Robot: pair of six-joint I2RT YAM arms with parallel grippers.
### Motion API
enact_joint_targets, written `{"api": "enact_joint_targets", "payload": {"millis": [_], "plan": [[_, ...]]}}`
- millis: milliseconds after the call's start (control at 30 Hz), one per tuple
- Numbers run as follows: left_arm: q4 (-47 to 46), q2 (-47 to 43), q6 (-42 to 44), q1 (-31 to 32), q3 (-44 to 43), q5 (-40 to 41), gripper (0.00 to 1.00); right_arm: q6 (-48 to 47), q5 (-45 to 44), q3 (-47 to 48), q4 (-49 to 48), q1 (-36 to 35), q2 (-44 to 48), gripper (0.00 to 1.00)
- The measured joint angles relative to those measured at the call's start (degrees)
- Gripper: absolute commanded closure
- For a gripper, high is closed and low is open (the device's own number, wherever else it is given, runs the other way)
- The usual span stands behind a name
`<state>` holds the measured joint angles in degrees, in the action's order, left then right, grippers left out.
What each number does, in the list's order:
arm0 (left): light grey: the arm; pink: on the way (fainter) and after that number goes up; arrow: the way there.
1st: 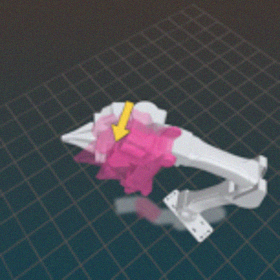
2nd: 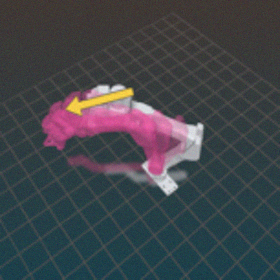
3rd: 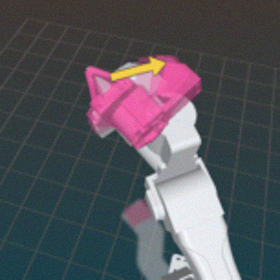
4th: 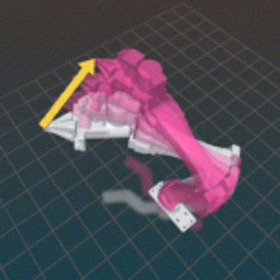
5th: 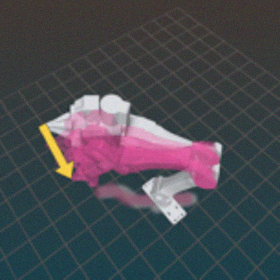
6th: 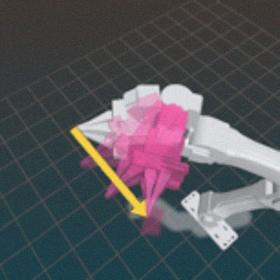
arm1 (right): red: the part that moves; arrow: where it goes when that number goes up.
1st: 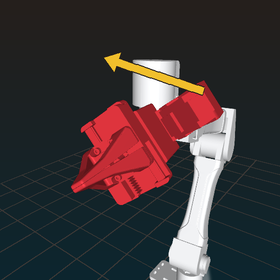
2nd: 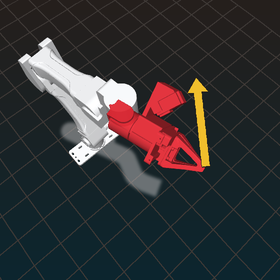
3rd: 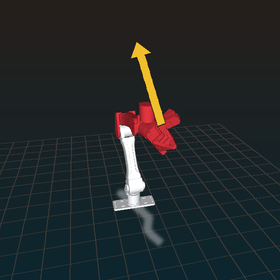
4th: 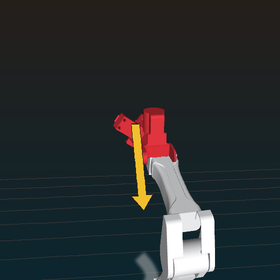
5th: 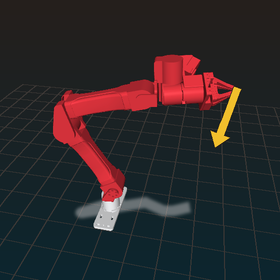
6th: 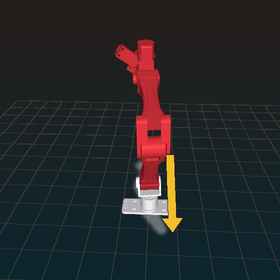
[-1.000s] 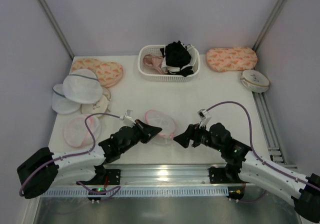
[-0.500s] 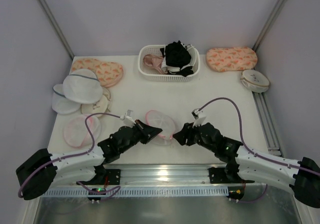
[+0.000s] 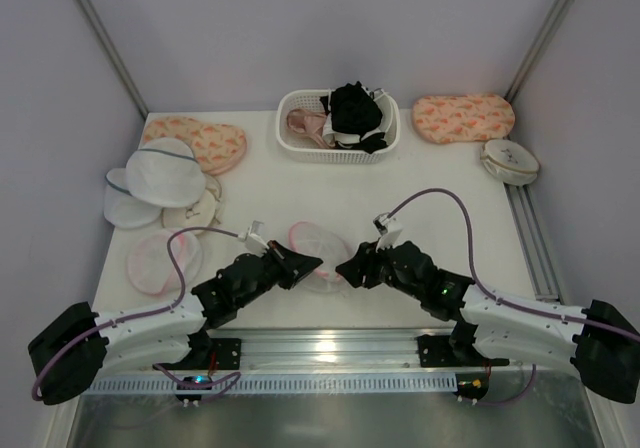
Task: Unzip the laundry bag and remove the bra
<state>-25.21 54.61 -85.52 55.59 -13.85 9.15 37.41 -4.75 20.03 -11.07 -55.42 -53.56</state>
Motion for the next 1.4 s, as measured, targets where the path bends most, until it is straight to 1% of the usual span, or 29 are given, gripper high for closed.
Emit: {"api": "enact_joint_targets", "payload": {"millis": [233,467,767,800,1000,1033,1100,1133,1233,1267,1400], "plan": [[0.0,0.0,-0.4,0.0,0.1,0.0,1.0,0.2,0.0,-0.1,-0.1,-1.0,3.3,0.53],[0.0,-0.4,-1.1,-0.1,0.1,0.0,1.0,0.4,0.0,-0.9,-0.1,-1.5,1.4,0.53],[1.0,-2.8,-1.1,-0.1,0.1,0.3,1.0,0.8,-0.1,-2.0,-0.2,-2.6,1.4,0.54],[1.1,-2.8,-1.1,-0.1,0.1,0.3,1.0,0.9,-0.1,-2.1,-0.3,-2.7,1.4,0.58],[1.1,-2.4,-1.2,-0.1,0.1,0.0,1.0,1.3,-0.3,-2.0,-1.9,-3.0,-1.0,0.59],[1.1,-2.2,-1.2,-0.1,0.1,-0.2,1.0,1.2,-0.4,-2.0,-2.2,-3.0,-1.6,0.64],[1.0,-1.7,-1.3,-0.1,0.1,-0.3,1.0,1.0,-0.5,-1.7,-2.7,-3.0,-2.8,0.68],[1.0,-1.6,-1.3,-0.1,0.1,-0.4,1.0,0.9,-0.6,-1.4,-2.9,-3.1,-3.6,0.75],[1.0,-1.5,-1.4,-0.1,0.1,-0.6,1.0,0.2,-0.7,-0.1,-3.8,-3.2,-5.8,0.88],[0.9,-1.5,-1.4,-0.1,0.1,-0.7,1.0,0.0,-0.8,0.1,-4.1,-3.3,-6.1,0.96],[0.8,-1.7,-1.4,-0.2,0.1,-0.6,1.0,-0.1,-2.0,0.2,-3.8,-3.3,-5.8,0.96]]}}
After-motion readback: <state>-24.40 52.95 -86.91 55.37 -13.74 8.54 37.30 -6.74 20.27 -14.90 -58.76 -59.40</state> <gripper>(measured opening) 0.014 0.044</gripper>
